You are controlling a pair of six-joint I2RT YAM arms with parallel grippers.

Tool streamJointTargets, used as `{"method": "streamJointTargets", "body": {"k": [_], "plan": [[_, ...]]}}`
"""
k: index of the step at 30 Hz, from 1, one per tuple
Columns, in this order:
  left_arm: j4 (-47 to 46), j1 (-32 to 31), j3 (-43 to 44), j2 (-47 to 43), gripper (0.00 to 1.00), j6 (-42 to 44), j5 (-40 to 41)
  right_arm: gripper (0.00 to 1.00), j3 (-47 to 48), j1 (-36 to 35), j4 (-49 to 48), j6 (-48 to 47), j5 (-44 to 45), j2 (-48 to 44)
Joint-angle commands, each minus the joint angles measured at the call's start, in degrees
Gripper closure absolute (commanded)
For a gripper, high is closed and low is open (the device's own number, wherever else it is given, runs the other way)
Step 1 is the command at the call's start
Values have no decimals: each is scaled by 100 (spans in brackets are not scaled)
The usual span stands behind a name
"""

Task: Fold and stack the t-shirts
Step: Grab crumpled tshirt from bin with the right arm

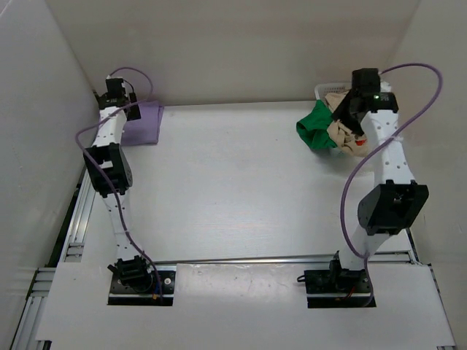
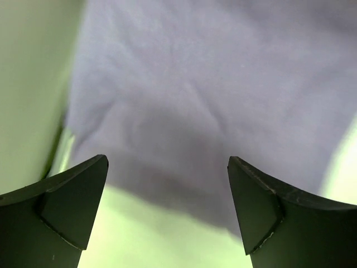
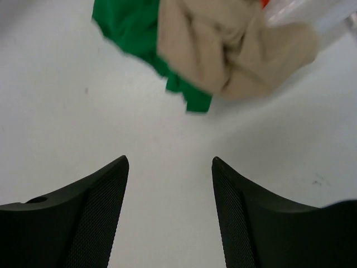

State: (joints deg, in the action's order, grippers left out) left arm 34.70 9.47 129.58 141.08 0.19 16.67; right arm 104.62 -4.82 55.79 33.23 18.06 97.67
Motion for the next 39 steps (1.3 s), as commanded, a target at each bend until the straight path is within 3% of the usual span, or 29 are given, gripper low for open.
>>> {"method": "streamJointTargets", "body": {"k": [1, 5, 9, 13, 14, 16, 17, 20, 30, 35, 39], "plan": [[-112, -42, -492, -1651, 1, -19, -321, 34, 566, 656, -472, 34, 259, 638], [-112, -42, -1460, -2776, 1, -19, -700, 34, 1339, 1140, -639, 175, 128, 1857], [-43, 28, -2462, -4093, 1, -19, -2004, 35, 1798, 1370, -920, 394, -381, 2677], [501, 177, -2569, -4255, 1, -19, -2019, 41, 1852, 1422, -1210, 342, -857, 2986], [555, 178, -2682, -4325, 1, -19, -1931, 54, 1852, 1422, -1211, 342, -857, 2986], [625, 178, -2841, -4473, 1, -19, -1677, 68, 1782, 1422, -1289, 342, -857, 2986], [678, 178, -3007, -4536, 1, -19, -1675, 84, 1651, 1422, -1342, 342, -857, 2830], [749, 178, -3210, -4781, 1, -19, -1605, 100, 1466, 1422, -1457, 219, -613, 2452], [1961, 178, -3395, -5624, 1, -19, -753, 100, 1281, 1264, -1834, -669, 250, 246], [2428, 309, -4036, -6310, 1, -19, -682, 100, 1008, 615, -2897, -1310, -408, -1117], [2542, 432, -4634, -6970, 1, -19, -813, 100, 1263, -454, -3705, -1495, -1216, -1697]]}}
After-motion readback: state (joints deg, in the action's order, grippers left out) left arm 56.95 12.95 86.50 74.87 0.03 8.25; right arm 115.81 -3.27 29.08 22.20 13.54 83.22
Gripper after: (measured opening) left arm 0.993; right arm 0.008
